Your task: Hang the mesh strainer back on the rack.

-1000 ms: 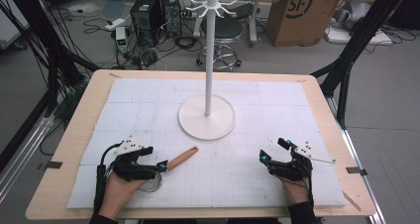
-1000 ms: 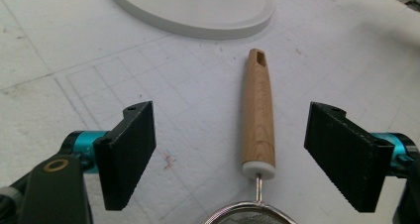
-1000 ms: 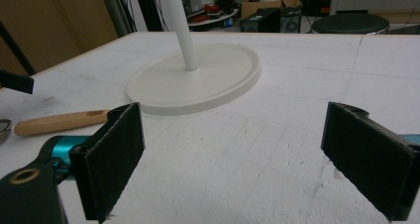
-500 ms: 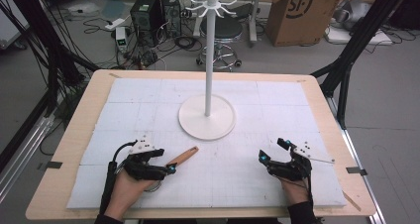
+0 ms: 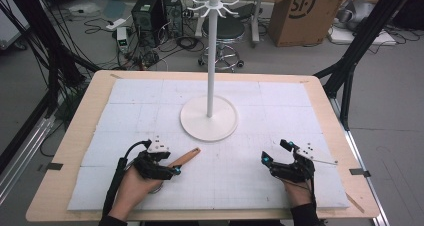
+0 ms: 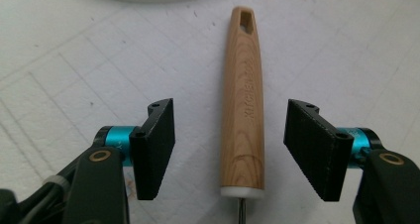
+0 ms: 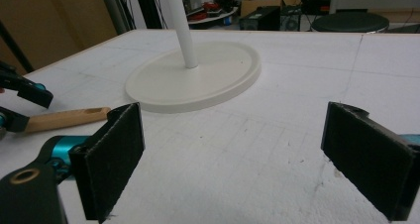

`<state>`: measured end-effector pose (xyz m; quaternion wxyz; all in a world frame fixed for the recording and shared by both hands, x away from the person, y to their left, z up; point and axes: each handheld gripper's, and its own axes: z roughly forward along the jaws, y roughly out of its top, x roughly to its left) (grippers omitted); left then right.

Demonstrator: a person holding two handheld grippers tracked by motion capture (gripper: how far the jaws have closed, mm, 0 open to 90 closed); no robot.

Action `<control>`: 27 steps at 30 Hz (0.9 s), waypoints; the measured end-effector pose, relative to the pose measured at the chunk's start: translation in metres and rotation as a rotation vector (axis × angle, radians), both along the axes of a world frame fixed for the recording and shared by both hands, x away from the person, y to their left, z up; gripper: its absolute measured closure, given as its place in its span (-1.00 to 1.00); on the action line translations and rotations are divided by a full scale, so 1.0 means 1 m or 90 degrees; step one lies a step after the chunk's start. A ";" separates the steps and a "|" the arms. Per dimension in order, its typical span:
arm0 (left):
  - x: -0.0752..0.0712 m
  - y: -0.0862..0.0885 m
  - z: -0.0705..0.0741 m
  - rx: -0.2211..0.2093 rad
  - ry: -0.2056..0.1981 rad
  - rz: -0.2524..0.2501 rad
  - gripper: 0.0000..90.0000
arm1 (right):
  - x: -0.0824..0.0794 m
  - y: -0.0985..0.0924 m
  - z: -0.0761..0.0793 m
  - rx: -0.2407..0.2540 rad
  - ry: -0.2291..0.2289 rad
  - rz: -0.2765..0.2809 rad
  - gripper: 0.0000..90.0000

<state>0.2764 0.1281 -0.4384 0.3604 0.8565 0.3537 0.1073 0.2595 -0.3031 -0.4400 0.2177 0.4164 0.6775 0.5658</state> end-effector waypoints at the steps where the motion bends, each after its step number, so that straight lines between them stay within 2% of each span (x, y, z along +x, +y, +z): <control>1: 0.000 -0.002 -0.001 0.005 0.000 -0.005 -0.11 | 0.000 0.000 0.000 -0.001 0.000 -0.001 -0.80; 6: -0.002 -0.007 0.002 0.029 -0.008 -0.020 0.06 | 0.000 -0.001 0.000 0.000 -0.002 -0.004 -0.81; 8: -0.002 -0.011 0.000 0.051 0.001 -0.017 0.10 | -0.001 -0.001 0.000 0.001 0.001 -0.005 -0.80; 11: -0.002 -0.012 -0.001 0.058 0.004 -0.016 0.13 | -0.001 -0.002 0.000 0.000 -0.002 -0.006 -0.80; 16: -0.002 -0.018 0.002 0.086 0.010 -0.017 0.20 | -0.001 -0.002 0.000 0.002 -0.003 -0.005 -0.80; 19: -0.002 -0.022 0.004 0.100 0.023 -0.008 0.22 | -0.001 -0.002 0.000 0.002 -0.002 -0.006 -0.80; 24: 0.000 -0.020 0.006 0.100 0.044 -0.013 0.35 | -0.002 -0.003 0.001 0.004 -0.003 -0.007 -0.80; 27: 0.002 -0.021 0.008 0.116 0.056 -0.019 0.39 | -0.002 -0.005 0.000 0.003 -0.003 -0.009 -0.80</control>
